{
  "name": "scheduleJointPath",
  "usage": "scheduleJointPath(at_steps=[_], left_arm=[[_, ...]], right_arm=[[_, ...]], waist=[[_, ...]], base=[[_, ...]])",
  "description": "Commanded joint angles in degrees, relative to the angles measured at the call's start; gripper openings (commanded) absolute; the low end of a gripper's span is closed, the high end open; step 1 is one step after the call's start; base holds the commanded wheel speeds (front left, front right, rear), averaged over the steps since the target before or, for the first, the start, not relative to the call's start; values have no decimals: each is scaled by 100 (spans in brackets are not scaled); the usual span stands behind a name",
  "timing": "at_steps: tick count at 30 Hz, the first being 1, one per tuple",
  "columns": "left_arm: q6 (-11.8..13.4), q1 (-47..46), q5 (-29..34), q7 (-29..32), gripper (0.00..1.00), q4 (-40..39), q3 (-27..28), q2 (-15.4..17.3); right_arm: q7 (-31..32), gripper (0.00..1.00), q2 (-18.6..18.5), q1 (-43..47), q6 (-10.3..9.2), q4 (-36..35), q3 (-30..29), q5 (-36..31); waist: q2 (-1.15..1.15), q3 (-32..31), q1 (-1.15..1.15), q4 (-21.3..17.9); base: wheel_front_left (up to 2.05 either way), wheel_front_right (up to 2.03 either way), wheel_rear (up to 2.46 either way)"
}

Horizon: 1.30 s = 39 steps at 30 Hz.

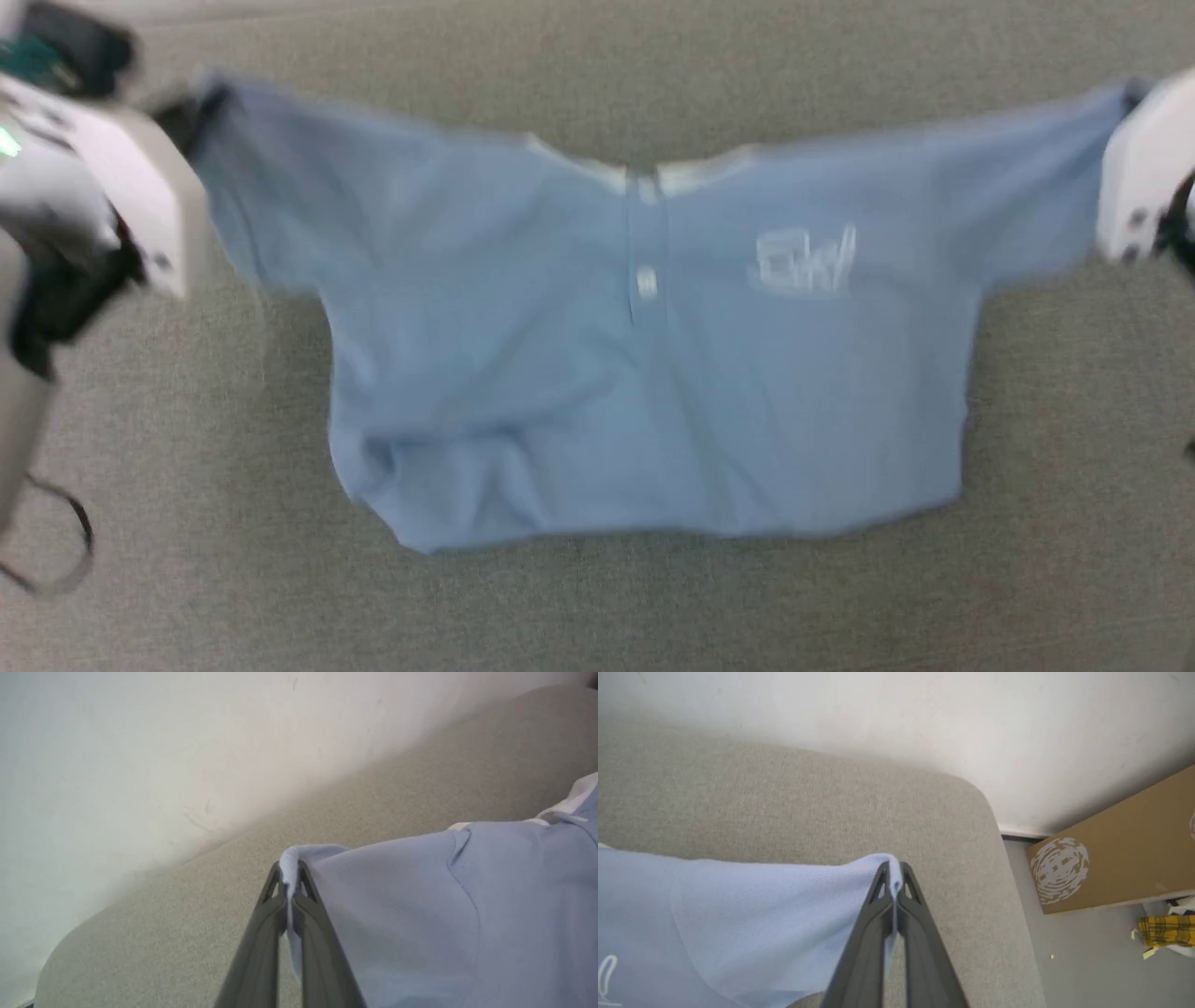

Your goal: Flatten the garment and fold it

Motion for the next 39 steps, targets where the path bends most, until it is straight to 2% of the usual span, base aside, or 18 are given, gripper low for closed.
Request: scheduleJointPath(at_steps=[1, 4, 10, 15, 20, 24, 29, 34, 39], left_arm=[[94, -285, 127, -166, 0, -23, 120, 71], [297, -773, 380, -428, 0, -14, 303, 149], [929, -1938, 869, -1121, 0, 40, 807, 213], [1419, -2947, 1295, -1885, 0, 171, 1121, 189], [1837, -3764, 1492, -2592, 0, 265, 1380, 17], [1845, -4039, 1482, -2943, 0, 376, 1416, -85], [1646, -3716, 1341, -2969, 0, 678, 1273, -175], [1404, -2920, 1137, -2836, 0, 1069, 1059, -261], [1110, -1828, 764, -2420, 0, 1266, 831, -384]], right_arm=[[-131, 0, -143, -333, -5, 7, 134, -22], [-299, 0, -363, -987, -5, 205, 413, -83], [-955, 0, -632, -2546, -5, 542, 844, -437], [-1631, 0, -705, -3799, -5, 729, 931, -904], [-2295, 0, -557, -4801, -5, 880, 621, -1250], [-2716, 0, -459, -5222, -5, 1029, 366, -1403], [-2996, 0, -471, -5184, -5, 1318, 245, -1404], [-3238, 0, -444, -4512, -5, 1744, 439, -1072], [-3492, 0, -333, -3417, -5, 2061, 712, -385]], waist=[[0, 188, 0, 38], [0, 439, 0, 75], [0, 1019, 0, 118], [0, 1357, 0, 152], [0, 1534, 0, 197], [0, 1569, 0, 256], [0, 1546, 0, 361], [0, 1391, 0, 421], [0, 1046, 0, 471]], base=[[0, 0, 0], [0, 0, 0], [0, 0, 0], [0, 0, 0], [0, 0, 0], [0, 0, 0], [0, 0, 0], [0, 0, 0], [0, 0, 0]])
